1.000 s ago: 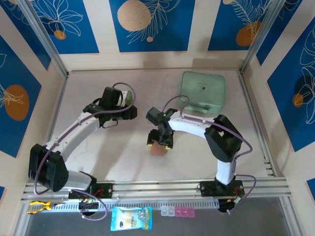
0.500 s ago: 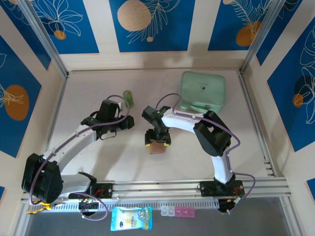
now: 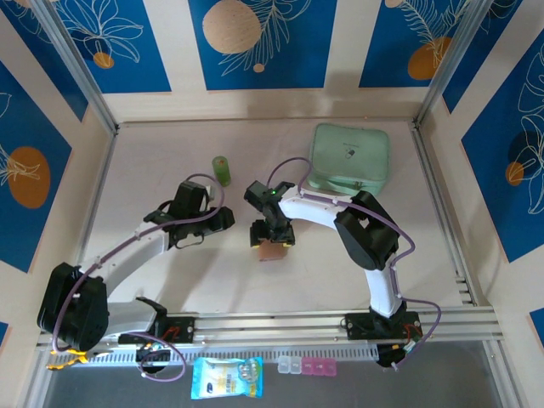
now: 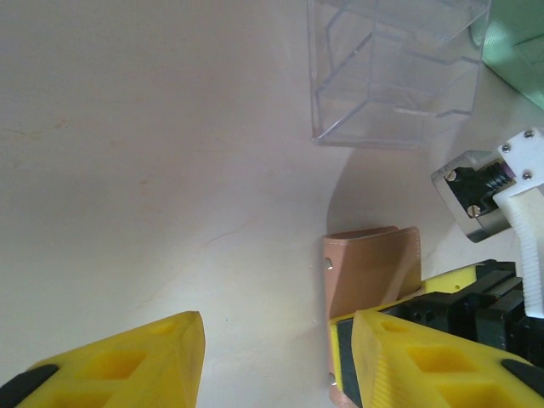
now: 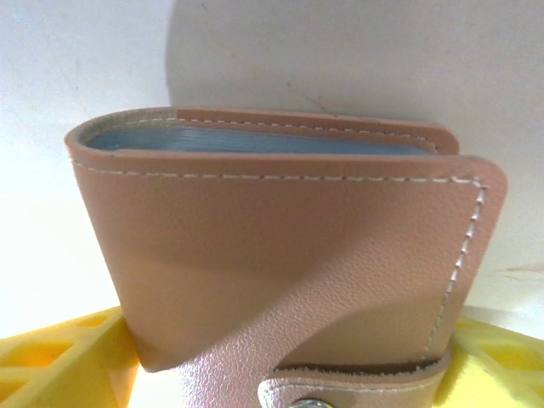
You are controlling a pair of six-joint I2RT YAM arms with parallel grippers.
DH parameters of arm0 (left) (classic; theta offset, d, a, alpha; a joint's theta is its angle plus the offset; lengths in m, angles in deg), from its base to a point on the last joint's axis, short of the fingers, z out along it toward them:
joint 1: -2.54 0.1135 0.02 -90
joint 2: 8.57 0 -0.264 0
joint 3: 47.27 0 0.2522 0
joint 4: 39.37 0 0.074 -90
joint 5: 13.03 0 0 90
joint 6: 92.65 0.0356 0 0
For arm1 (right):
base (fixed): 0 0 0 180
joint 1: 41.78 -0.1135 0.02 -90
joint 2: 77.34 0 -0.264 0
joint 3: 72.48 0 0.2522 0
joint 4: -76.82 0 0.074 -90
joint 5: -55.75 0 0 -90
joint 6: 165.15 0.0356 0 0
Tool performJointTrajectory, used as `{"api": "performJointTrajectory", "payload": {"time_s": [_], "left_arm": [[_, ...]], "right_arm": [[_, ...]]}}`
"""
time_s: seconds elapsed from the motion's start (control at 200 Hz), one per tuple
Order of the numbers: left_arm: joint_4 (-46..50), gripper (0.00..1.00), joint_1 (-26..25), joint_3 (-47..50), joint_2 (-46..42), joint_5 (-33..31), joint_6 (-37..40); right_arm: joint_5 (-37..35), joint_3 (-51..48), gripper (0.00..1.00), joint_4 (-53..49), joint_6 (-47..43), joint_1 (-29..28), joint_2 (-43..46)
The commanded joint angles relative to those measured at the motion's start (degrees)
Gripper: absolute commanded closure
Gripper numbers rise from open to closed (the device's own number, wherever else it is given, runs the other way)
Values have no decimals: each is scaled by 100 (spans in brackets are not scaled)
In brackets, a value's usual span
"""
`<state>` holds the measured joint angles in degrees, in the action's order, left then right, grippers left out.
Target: Take the credit cards out of the card holder
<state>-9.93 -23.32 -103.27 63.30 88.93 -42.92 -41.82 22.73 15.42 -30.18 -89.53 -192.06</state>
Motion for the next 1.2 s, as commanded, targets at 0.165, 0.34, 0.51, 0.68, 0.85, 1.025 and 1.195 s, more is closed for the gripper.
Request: {"api": "performJointTrajectory", "payload": {"time_s": [0.165,0.34,0.51,0.68,0.85,1.025,1.195], "left_arm": [[-392,51,-120,185,186,165,-292],[-486,52,-154,238,242,200,-348],[-628,54,-216,277,343,318,-444],[-818,58,-295,304,452,459,-558],[-1216,80,-389,408,567,723,-736],[-1800,100,-498,585,707,941,-976],[-2450,100,-632,717,982,1219,-1270]], "right_arm": [[-197,96,20,135,-64,37,-129],[-258,86,18,174,-41,38,-61],[-262,41,13,118,-50,29,213],[-245,-169,14,134,-45,46,665],[-231,-437,17,191,-87,90,1107],[-161,-755,22,325,-218,164,1370],[-54,-790,32,314,-258,222,1339]]}}
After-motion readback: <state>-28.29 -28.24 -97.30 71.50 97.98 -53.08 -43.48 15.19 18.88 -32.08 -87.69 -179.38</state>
